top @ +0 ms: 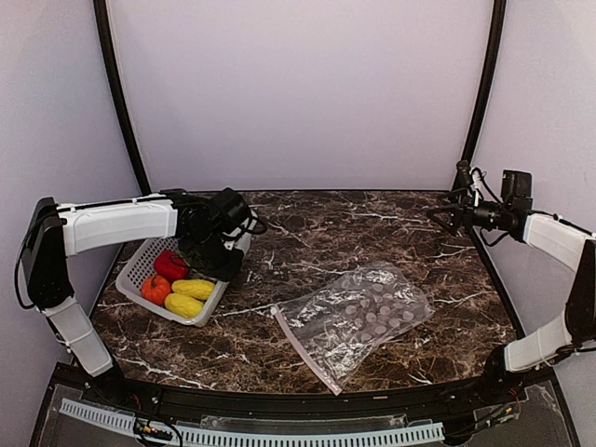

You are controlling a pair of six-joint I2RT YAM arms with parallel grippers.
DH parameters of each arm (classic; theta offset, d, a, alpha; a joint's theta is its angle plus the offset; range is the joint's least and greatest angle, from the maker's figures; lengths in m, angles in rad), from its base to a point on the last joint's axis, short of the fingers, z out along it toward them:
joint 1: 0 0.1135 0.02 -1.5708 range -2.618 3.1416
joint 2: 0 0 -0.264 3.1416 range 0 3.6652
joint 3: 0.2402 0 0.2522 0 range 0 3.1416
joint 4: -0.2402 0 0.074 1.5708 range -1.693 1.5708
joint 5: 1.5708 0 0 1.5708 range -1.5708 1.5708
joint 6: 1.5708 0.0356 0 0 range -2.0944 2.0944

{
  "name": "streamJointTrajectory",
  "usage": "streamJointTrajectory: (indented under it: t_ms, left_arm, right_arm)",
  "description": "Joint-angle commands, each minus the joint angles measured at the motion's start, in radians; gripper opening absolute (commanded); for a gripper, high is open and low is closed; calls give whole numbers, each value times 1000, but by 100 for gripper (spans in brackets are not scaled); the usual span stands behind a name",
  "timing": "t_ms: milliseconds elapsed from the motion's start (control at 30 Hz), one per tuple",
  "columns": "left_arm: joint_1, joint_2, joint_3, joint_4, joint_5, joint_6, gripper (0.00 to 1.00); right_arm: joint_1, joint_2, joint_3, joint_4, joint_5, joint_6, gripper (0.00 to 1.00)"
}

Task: Place the food in the zip-top bag and seal the zipper
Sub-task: Adjust the bin at the corner of the board.

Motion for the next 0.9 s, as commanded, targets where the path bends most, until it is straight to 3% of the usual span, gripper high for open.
streamJointTrajectory:
  t_ms: [0,267,300,400,433,500,700,867]
  left_arm:
    - [-79,-4,29,202,101,-359,1]
    - [-142,41,-48,485,194,-640,2]
    - [-142,45,-58,526,203,-653,6]
    - [-143,53,-54,576,210,-681,28]
    - [-142,56,-45,575,211,-673,37]
    - [-143,57,-7,550,215,-632,43]
    - [-142,-34,101,392,92,-420,53]
    - [-144,-171,6,424,-87,-244,55]
  right_arm:
    - [-2,7,17,6,-22,10,93]
    - [-1,0,19,6,-22,20,93]
    - [-1,-3,20,6,-21,22,93]
    - [1,-8,23,2,-17,30,92]
    - [2,-13,28,-6,-7,28,92]
    - [4,-17,49,-52,6,8,91]
    - [116,-38,131,-423,150,-265,86]
    - [297,-64,92,-573,312,-340,84]
